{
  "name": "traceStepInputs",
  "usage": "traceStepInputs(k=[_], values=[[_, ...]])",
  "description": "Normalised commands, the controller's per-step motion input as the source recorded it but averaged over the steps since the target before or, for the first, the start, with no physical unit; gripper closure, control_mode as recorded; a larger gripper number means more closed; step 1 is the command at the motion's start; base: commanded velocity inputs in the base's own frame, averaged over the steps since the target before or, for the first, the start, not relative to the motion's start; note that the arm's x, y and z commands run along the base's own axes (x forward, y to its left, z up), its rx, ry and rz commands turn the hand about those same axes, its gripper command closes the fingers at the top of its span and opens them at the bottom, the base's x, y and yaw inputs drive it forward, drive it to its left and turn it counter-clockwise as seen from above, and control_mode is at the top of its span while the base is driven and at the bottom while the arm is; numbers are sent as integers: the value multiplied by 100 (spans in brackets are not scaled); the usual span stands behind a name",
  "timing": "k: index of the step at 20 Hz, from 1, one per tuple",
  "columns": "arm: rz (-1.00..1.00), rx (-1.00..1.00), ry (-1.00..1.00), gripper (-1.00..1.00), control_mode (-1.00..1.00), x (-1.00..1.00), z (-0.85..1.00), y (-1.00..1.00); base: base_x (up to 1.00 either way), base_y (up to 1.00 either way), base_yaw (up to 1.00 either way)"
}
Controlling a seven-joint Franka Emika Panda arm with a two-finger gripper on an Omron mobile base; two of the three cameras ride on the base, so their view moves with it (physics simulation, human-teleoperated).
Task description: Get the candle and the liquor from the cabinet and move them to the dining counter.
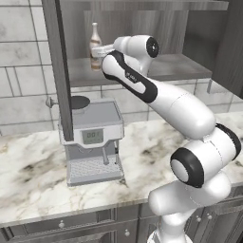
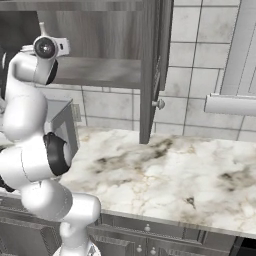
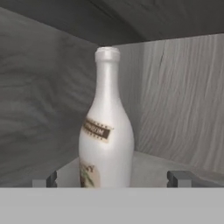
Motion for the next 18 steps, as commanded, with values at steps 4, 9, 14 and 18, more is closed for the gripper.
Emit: traceStepInputs(k=[4, 9, 14, 18], values=[[0, 0, 4, -100, -100, 18, 0, 15, 0, 0, 0], [0, 0, 3, -100, -100, 15, 0, 20, 0, 0, 0], [0, 0, 1, -100, -100, 9, 0, 4, 0, 0, 0], [0, 0, 0, -100, -100, 6, -2, 0, 0, 0, 0]])
